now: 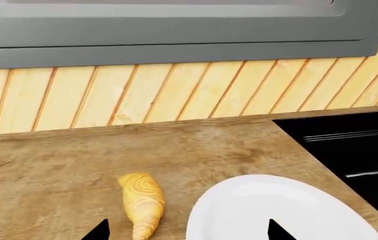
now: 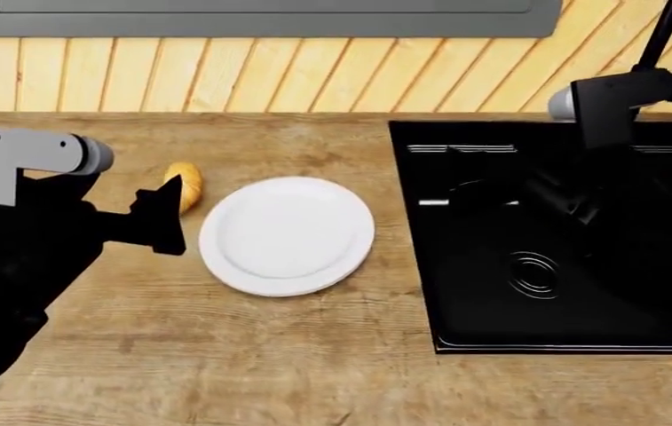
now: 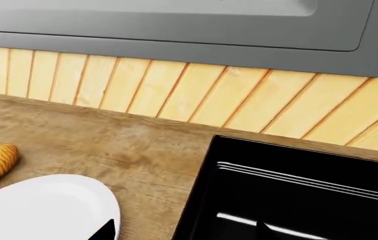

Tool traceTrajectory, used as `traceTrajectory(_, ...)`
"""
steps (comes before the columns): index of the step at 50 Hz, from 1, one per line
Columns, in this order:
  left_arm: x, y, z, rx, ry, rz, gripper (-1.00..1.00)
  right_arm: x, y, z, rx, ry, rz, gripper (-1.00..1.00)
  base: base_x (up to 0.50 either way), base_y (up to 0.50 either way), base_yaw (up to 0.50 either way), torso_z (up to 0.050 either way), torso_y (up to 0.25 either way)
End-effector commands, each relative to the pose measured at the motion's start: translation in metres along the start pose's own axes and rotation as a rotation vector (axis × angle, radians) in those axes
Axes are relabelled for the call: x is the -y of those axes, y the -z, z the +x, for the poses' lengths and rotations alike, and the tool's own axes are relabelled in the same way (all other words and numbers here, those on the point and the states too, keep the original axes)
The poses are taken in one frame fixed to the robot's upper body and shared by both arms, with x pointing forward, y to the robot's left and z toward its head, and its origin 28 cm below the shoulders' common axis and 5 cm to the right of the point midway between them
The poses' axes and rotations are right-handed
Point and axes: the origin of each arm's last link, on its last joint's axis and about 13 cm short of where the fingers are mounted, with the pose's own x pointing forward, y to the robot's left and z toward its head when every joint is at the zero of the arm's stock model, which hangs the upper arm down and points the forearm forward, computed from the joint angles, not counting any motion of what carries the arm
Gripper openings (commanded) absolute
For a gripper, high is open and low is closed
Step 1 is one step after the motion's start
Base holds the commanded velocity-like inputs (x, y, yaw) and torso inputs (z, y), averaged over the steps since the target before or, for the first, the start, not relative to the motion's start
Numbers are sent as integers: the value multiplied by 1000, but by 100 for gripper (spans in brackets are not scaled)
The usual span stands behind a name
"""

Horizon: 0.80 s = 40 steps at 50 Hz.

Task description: Place the pastries on the plates.

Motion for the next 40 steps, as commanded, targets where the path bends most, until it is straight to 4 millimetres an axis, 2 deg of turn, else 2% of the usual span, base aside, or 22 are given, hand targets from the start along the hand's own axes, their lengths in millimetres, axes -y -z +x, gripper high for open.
traceTrajectory(1,-4,2,-3,-3,-4,-3,100,0,2,1,2,8,-10,100,137,82,0,0,0)
traceTrajectory(6,3,3,7,-5,-2,-1,100,0,1,0,2,10,-10,100,146,85,0,0,0)
traceTrajectory(24,2,3,6,-5,-2,-5,100,2,-1,0,10,24,-3,100,106,158,0,0,0)
traceTrajectory(40,0,-2,5,-5,4,1,100,2,-1,1,14,15,-14,100,91,9,0,0,0)
